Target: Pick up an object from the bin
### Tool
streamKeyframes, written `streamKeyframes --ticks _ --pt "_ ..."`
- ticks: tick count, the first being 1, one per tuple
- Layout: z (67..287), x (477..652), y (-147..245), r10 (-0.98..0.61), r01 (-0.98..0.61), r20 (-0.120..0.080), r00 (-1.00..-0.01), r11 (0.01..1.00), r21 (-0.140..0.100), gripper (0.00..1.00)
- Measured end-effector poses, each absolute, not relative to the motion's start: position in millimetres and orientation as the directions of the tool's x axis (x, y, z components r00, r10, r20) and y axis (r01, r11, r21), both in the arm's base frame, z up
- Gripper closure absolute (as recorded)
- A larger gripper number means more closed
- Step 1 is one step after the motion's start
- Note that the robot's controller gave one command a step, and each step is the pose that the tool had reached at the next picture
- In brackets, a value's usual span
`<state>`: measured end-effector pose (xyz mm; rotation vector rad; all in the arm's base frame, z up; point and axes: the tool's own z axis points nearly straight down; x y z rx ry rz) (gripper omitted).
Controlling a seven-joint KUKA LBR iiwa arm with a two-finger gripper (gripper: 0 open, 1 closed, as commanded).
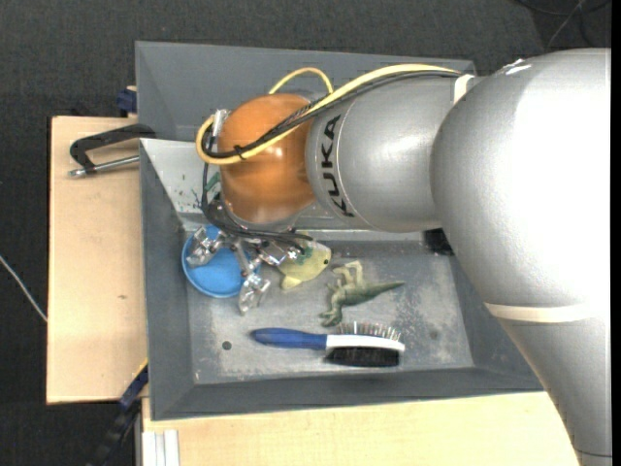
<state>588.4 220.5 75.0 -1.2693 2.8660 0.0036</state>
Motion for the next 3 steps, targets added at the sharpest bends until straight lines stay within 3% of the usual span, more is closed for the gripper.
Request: streamKeyframes --ticks 1,2,3 --pt "78 589.5 218 -0.739 -0.739 0.001 -0.673 0.673 -0.003 1.00" --pt "95 592.5 216 -0.737 -0.737 -0.005 -0.676 0.676 -0.006 1.00" --pt "150 595.2 218 -0.736 -0.736 -0.012 -0.677 0.677 -0.005 1.00"
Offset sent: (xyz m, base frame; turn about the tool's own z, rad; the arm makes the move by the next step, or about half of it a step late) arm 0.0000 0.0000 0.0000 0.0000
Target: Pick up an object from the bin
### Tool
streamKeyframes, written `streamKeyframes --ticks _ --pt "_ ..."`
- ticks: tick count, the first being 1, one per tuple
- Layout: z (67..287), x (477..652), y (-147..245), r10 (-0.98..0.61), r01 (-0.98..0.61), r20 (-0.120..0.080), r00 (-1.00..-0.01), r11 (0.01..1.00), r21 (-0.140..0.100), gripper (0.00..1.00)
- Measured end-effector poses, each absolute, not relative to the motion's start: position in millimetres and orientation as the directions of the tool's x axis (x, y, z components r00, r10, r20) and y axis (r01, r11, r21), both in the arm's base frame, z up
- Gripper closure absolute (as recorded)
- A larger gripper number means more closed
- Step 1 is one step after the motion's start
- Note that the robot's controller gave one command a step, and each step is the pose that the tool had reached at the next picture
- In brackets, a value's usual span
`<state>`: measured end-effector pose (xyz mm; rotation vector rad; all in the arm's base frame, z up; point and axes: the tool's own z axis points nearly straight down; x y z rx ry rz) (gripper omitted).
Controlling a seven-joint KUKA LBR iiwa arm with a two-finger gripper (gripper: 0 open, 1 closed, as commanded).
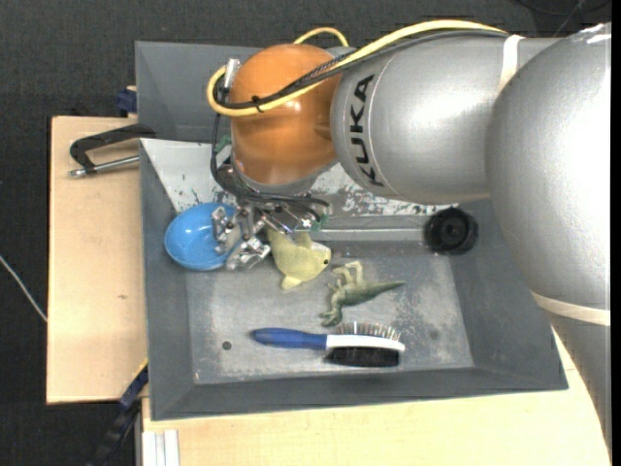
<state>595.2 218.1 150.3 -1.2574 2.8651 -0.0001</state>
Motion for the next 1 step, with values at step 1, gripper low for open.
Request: streamKeyframes --ticks 1 --pt "187.6 597.0 220.5 -0.735 -0.735 -0.012 -0.678 0.678 -0.004 1.00"
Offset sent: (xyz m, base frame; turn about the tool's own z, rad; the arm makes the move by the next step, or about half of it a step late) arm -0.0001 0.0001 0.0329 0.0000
